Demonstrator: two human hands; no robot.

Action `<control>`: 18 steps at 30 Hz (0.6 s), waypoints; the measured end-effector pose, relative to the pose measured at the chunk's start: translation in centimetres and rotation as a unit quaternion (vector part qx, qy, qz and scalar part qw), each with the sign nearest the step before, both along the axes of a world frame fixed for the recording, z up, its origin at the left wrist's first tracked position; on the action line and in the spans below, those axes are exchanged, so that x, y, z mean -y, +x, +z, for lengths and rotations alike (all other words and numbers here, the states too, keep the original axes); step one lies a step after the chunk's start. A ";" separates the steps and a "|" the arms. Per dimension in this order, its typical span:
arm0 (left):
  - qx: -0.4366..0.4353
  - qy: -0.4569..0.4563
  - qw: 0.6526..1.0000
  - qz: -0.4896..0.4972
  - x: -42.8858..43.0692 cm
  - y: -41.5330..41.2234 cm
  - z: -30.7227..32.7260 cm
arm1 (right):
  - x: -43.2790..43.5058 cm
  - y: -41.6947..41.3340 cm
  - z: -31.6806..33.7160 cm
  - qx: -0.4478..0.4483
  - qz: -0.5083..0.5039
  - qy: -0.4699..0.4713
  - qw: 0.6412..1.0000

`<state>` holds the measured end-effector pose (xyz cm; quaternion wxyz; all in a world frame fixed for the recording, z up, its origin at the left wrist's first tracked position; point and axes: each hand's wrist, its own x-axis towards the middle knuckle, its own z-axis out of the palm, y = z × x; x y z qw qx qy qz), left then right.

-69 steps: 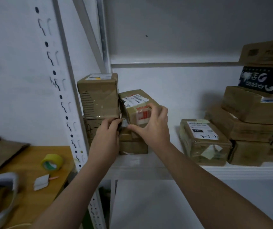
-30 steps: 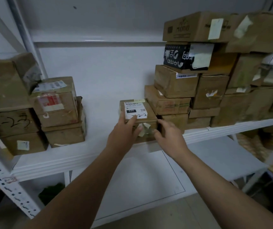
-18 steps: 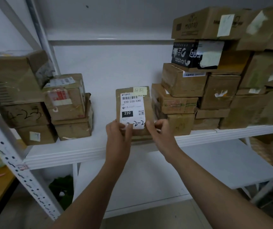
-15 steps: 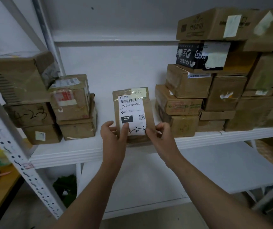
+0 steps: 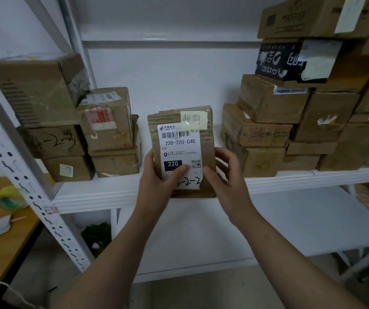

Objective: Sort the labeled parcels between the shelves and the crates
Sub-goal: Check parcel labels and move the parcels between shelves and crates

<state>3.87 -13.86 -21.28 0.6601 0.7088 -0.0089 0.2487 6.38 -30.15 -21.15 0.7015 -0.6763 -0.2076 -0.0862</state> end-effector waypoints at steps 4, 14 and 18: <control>-0.006 0.013 1.000 0.022 0.2 -0.5 -0.4 | 0.1 -0.4 -0.1 0.008 -0.013 -0.015 1.000; 0.011 0.043 0.999 -0.004 2.4 -2.0 -0.7 | 1.2 -3.3 -1.7 -0.023 -0.065 0.012 0.998; 0.024 0.065 0.997 -0.042 4.4 -3.4 -1.2 | 3.3 -6.0 -3.0 -0.048 -0.096 0.013 0.994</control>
